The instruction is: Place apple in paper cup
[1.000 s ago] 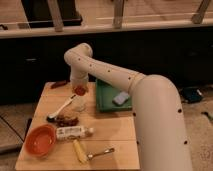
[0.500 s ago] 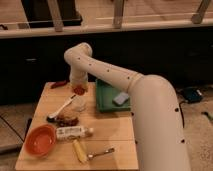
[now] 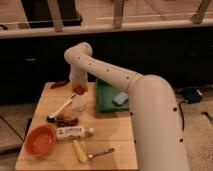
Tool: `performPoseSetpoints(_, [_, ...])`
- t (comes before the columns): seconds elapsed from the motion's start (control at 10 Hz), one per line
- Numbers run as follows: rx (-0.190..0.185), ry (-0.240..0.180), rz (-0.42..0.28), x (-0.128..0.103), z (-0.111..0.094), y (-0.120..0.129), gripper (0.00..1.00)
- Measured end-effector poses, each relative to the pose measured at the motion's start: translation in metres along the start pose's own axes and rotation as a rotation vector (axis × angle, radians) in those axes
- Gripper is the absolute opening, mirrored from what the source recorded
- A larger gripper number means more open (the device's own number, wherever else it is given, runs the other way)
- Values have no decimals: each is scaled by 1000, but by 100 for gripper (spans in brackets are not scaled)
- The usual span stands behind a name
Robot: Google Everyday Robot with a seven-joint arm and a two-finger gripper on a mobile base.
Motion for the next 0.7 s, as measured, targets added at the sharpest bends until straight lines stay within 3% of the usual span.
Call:
performPoseSetpoints(0.3, [3,-3,-2,1,0,1,20])
performPoseSetpoints(0.7, [7,-6,-8,2,0,-1,20])
